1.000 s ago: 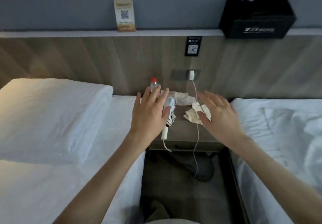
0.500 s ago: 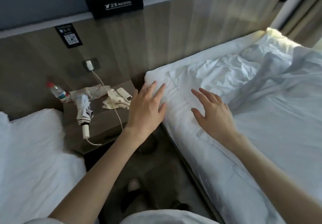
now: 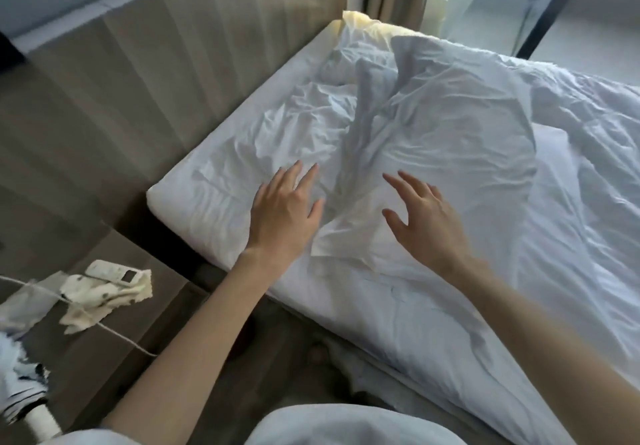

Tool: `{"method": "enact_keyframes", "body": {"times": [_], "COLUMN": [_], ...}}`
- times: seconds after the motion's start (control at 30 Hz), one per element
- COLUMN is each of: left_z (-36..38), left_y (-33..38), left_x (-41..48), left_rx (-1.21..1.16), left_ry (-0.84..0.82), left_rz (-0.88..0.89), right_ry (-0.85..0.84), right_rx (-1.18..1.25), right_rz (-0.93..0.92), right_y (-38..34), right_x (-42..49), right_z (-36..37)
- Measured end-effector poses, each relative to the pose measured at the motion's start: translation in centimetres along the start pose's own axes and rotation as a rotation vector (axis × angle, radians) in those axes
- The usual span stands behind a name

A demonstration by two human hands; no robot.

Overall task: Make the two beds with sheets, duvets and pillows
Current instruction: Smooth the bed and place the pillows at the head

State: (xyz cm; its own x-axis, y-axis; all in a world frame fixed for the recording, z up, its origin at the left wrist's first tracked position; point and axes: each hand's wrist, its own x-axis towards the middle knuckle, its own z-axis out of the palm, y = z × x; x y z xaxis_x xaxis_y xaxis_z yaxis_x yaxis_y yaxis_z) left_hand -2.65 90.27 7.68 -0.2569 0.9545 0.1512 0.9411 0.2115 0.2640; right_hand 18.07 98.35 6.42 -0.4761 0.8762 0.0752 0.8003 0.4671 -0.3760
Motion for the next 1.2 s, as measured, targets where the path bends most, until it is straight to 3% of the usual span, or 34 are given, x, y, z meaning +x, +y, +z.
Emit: {"method": "enact_keyframes", "body": {"times": [0.5,0.87,1.07,1.2], "left_z": [7.4,19.4,23.4,22.9], "left_y": [8.4,14.4,15.3,15.3], "left_x": [15.0,27.1,28.9,28.8], "left_rx": [-0.17,-0.336,-0.369,-0.414], "left_ry": [-0.098,-0.354,-0.379,-0.375], "left_rz": [0.124,-0.236,-0.448,-0.492], "right_ry": [0.208,0.055,0.202,0.181], "right_rx": [0.133,0.446,0.719,0.692], "right_rz": [0.491,0.759,0.942,0.973], "right_y": [14.9,29.1,33.0,33.1], "right_x": [3.7,15.5,17.1,17.1], "right_z": [-2.6,0.8,2.4,2.8]}}
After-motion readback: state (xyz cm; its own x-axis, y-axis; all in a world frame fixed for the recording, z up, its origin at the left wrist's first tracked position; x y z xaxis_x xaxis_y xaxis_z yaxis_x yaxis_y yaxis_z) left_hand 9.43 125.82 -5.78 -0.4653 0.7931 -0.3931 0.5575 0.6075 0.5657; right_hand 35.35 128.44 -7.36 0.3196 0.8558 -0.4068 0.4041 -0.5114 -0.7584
